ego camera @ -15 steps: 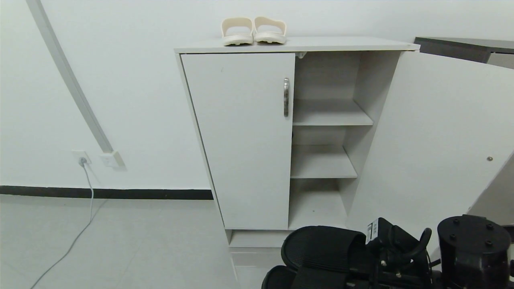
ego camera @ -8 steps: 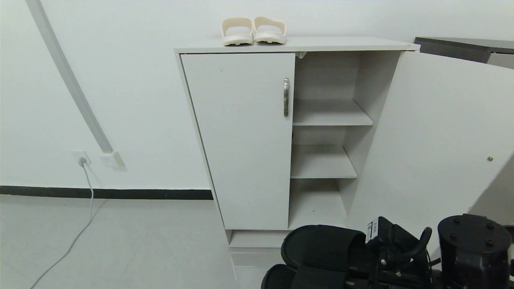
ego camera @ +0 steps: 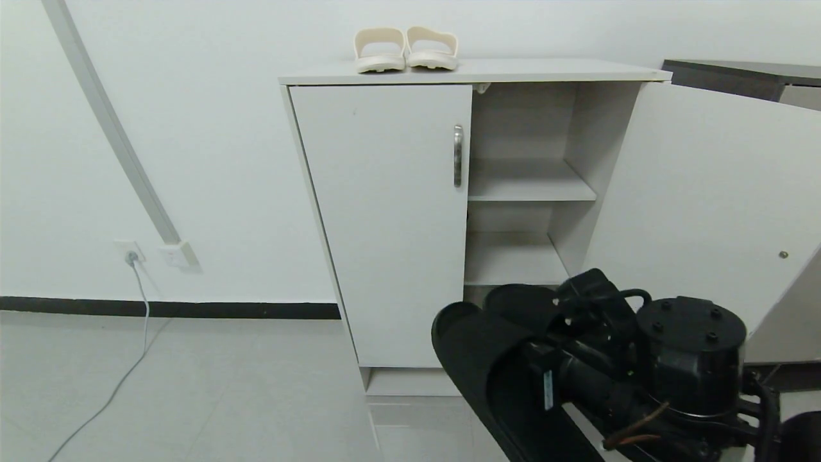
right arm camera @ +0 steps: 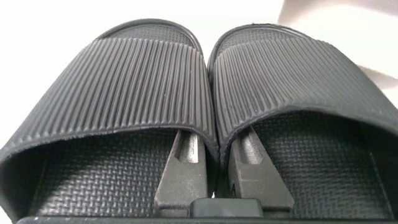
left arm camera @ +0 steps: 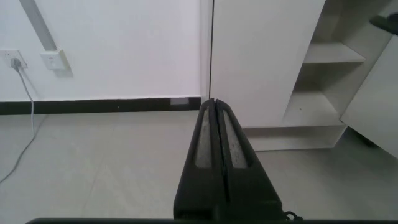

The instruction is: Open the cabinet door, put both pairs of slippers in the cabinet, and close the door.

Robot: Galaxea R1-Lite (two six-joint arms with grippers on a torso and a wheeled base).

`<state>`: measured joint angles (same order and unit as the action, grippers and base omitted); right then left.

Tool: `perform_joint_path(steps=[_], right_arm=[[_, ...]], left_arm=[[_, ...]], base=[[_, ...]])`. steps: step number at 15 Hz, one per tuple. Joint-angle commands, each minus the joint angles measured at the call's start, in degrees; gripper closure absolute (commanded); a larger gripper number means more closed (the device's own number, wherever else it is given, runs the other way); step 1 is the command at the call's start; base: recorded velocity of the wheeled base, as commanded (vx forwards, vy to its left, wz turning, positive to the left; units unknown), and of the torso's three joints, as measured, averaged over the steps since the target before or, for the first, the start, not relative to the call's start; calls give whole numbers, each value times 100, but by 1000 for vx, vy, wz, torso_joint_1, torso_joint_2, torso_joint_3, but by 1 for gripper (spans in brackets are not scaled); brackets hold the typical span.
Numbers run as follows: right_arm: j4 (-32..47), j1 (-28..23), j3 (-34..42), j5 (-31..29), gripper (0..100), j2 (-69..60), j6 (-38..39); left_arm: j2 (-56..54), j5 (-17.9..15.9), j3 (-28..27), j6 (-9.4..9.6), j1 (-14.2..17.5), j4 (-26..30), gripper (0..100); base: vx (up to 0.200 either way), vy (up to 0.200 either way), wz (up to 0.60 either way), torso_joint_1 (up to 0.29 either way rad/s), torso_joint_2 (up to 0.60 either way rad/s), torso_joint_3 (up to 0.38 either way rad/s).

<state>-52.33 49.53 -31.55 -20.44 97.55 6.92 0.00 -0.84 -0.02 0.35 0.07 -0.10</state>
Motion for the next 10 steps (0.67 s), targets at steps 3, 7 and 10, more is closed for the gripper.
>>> perform_joint_path(steps=[3,7,10], right_arm=[[-5,66,-1073,-1559,100,1073,99],[30,-75,-1846,-2737,100,1715,573],[30,-225,-1855,-2737,100,1759,573]], left_arm=[[0,-4,2,0,1,1,100],[0,5,2,9,1,1,100],[0,5,2,9,1,1,100]], base=[[0,0,0,0,0,0],[0,0,0,0,0,0],[0,-67,0,2,2,1]])
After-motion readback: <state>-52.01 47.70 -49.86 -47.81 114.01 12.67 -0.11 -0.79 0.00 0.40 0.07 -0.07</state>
